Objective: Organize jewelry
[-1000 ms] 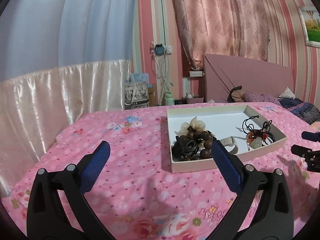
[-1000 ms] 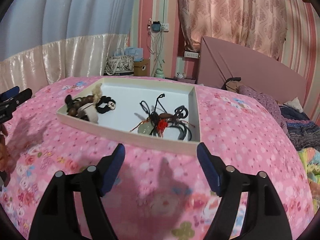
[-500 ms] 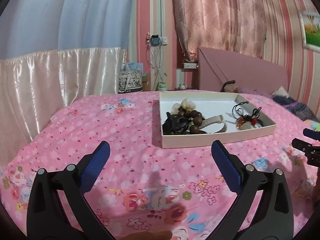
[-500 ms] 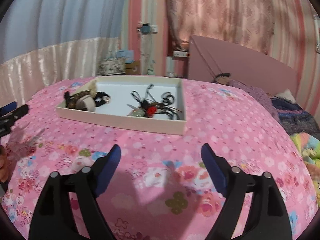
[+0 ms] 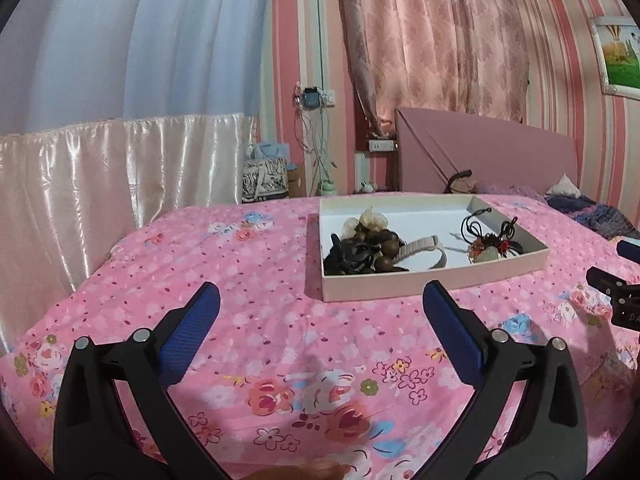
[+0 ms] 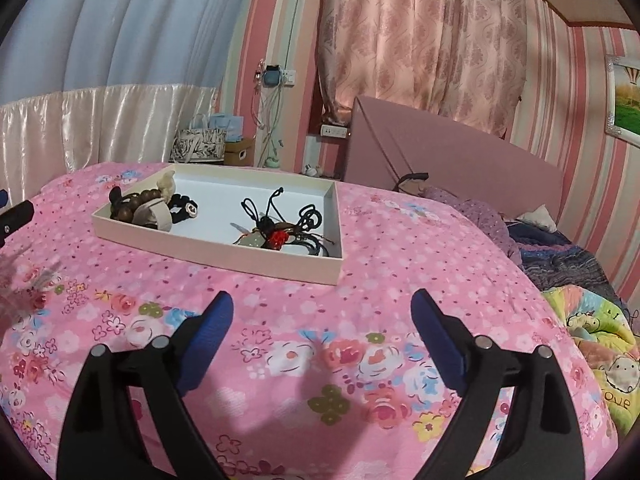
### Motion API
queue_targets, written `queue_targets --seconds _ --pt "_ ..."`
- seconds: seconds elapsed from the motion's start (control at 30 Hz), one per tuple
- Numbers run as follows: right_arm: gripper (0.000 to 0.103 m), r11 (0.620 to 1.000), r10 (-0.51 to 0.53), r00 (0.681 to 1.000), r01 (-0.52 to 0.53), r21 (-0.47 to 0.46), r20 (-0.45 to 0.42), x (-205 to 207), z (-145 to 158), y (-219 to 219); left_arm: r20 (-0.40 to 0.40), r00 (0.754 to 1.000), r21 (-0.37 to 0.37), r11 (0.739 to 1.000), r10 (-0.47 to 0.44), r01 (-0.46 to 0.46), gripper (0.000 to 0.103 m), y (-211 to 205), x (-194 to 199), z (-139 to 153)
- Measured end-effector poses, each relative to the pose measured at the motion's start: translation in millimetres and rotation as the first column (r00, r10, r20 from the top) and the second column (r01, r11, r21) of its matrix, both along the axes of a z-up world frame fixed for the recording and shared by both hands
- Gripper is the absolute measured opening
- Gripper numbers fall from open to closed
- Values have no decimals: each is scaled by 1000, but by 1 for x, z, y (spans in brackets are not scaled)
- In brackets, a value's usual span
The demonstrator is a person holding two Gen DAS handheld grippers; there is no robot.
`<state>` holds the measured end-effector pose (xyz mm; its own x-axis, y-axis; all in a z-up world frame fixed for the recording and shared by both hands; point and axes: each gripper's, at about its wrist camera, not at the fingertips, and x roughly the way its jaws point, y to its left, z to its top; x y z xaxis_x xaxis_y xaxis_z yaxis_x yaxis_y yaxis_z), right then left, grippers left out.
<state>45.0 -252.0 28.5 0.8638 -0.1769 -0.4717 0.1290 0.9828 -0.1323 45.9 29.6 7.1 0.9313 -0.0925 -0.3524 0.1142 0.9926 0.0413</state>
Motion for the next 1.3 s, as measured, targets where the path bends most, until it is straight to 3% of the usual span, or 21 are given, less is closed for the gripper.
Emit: queue_targets --seconds 0.3,1.3 --pt "90 999 45 999 -46 -22 -26 4 -3 9 -18 1000 -13 1000 23 -23 100 5 4 -1" --pt "90 999 46 999 -46 15 -25 6 -1 4 -17 1000 5 1000 20 -20 100 2 2 0"
